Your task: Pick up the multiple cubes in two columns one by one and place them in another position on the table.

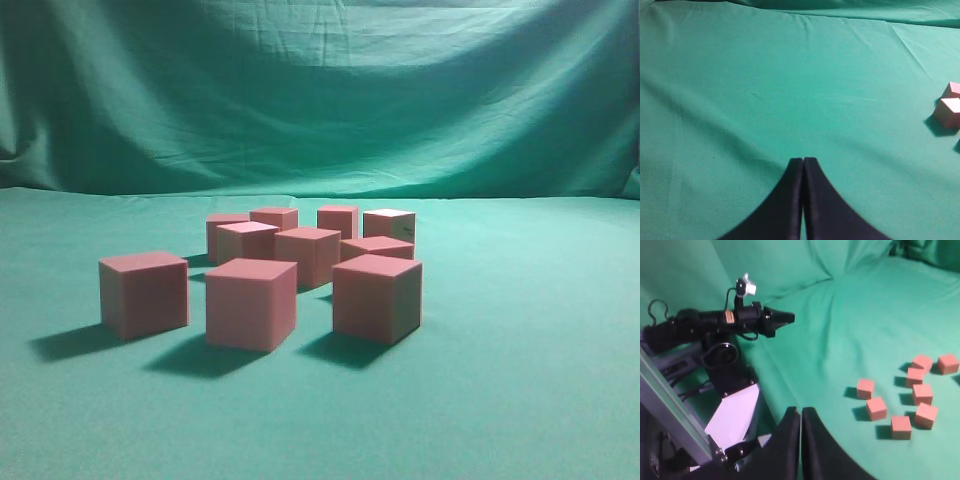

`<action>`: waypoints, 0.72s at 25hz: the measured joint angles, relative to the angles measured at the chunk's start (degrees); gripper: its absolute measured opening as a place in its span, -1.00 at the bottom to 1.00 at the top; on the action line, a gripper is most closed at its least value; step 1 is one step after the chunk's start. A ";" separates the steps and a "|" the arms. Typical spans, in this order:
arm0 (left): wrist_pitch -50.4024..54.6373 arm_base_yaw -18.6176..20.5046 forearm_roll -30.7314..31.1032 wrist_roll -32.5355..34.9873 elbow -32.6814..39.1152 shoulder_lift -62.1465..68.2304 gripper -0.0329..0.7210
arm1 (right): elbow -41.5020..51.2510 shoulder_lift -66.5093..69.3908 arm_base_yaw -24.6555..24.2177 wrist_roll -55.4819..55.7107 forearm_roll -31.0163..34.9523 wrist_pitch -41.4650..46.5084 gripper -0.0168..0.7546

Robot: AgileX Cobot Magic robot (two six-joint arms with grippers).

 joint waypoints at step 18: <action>0.00 0.00 0.00 0.00 0.00 0.00 -0.91 | 26.38 -2.26 -9.46 -5.02 -11.16 -32.27 -0.96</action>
